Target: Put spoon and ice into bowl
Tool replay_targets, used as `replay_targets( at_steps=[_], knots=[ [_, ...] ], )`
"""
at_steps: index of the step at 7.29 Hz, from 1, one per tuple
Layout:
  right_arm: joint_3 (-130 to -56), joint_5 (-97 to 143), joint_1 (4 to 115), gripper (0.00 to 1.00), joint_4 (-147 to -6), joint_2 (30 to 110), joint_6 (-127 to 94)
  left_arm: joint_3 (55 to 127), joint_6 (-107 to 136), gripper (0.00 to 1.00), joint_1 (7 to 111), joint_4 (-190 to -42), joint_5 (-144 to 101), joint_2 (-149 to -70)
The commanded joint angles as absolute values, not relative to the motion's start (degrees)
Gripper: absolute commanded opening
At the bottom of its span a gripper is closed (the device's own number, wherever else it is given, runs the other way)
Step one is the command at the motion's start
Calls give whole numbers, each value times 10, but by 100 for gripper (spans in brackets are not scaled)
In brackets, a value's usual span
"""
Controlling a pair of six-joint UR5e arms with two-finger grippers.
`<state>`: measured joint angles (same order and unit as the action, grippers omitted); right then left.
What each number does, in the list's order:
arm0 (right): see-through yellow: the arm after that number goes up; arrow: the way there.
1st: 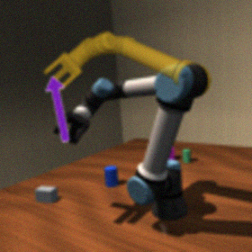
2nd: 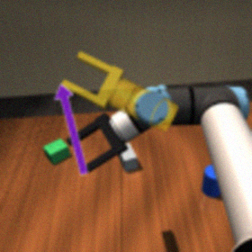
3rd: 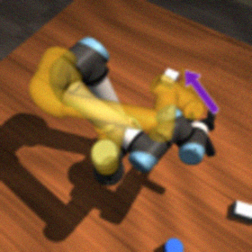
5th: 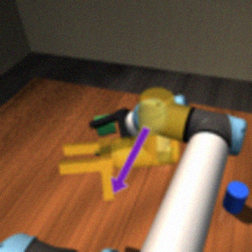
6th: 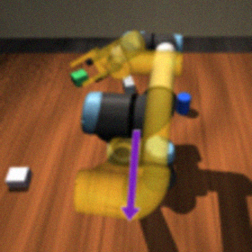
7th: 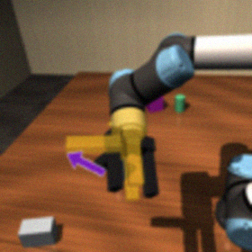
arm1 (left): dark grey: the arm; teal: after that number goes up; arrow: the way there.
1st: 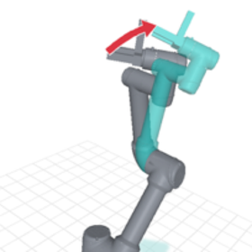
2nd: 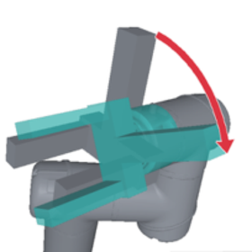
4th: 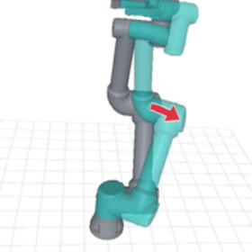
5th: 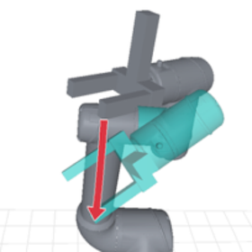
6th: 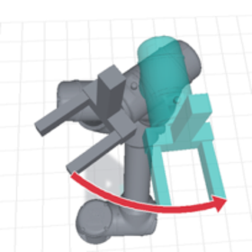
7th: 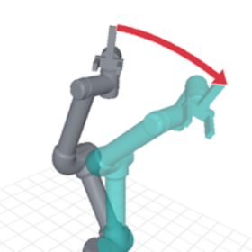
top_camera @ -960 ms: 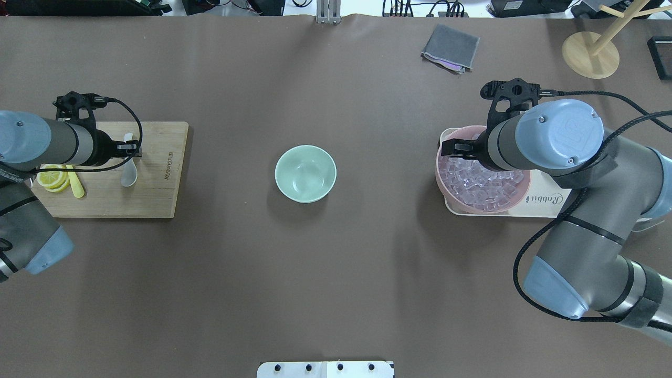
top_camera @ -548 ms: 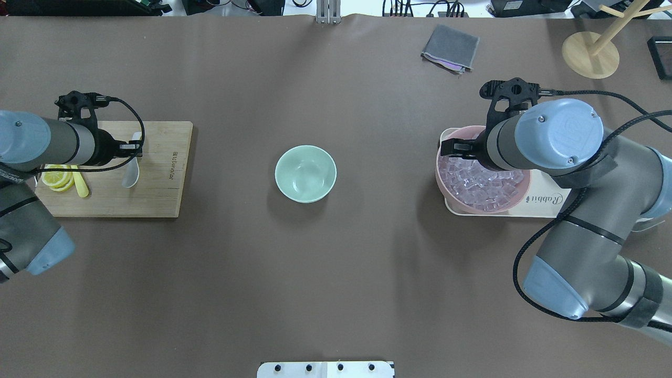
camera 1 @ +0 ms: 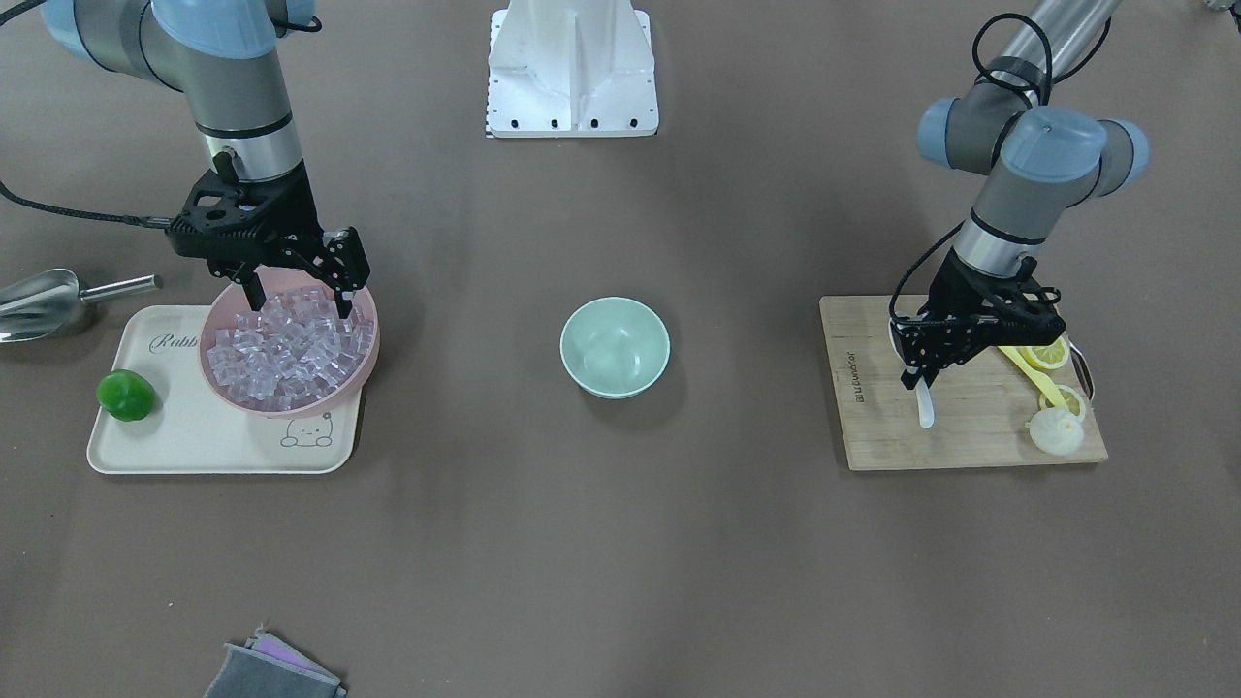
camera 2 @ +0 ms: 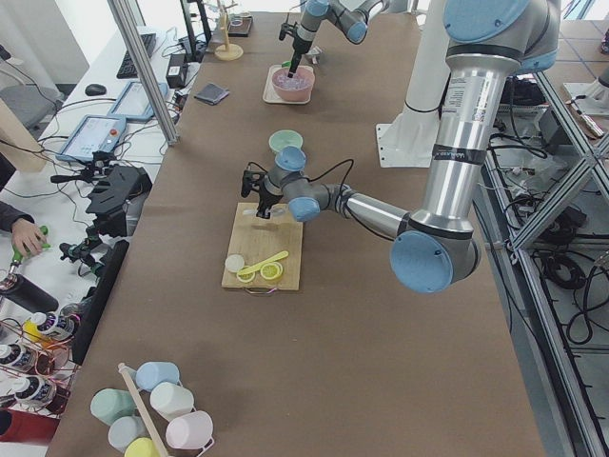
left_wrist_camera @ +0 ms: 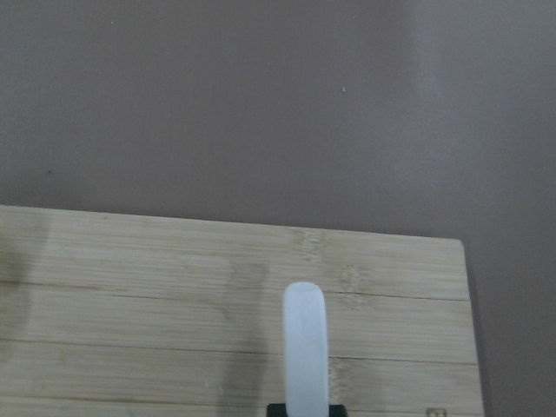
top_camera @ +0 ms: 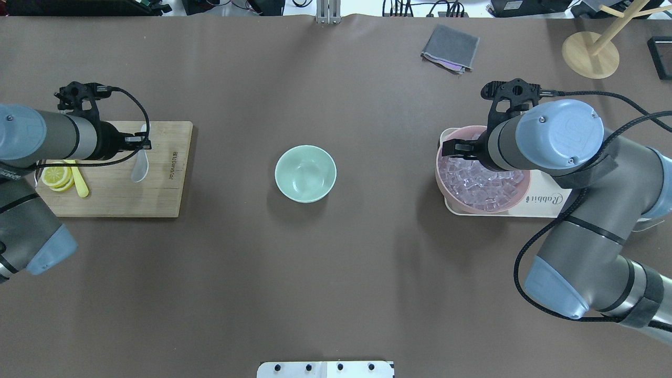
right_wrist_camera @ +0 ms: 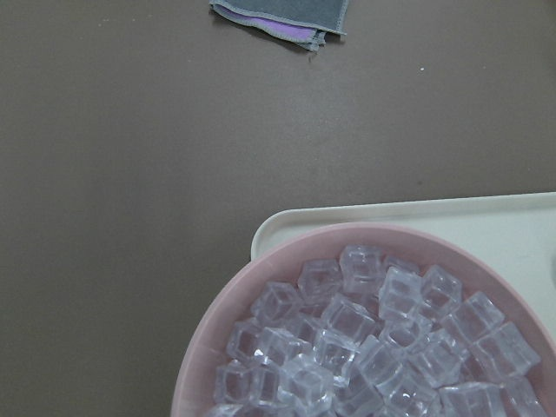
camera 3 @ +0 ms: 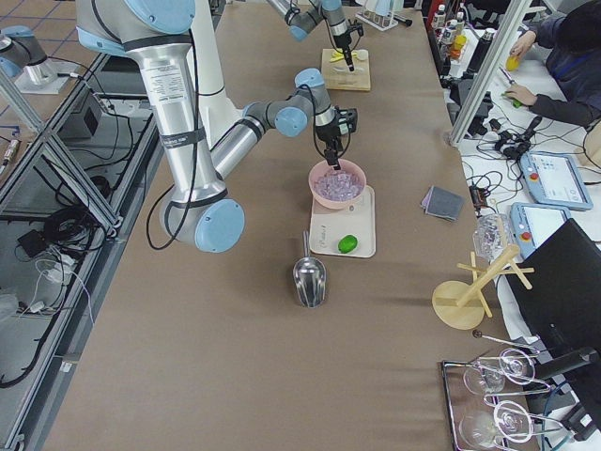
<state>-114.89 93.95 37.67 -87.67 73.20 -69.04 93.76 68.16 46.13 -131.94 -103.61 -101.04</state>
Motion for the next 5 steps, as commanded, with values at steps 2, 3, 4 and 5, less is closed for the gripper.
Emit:
replay_targets(
  at_steps=[2,3,4,5],
  knots=[
    [-1149,945,378,100,-864,740,-665,946,836,0,408,-1317,-991,-1083],
    [-1145,947,378,100,-840,743,-655,947,865,0,377,-1285,-957,-1116],
    [-1143,947,378,100,-831,746,-637,949,900,0,369,-1224,-955,-1168],
    [-1143,947,377,100,-831,746,-623,947,927,0,353,-1190,-946,-1206]
  ],
)
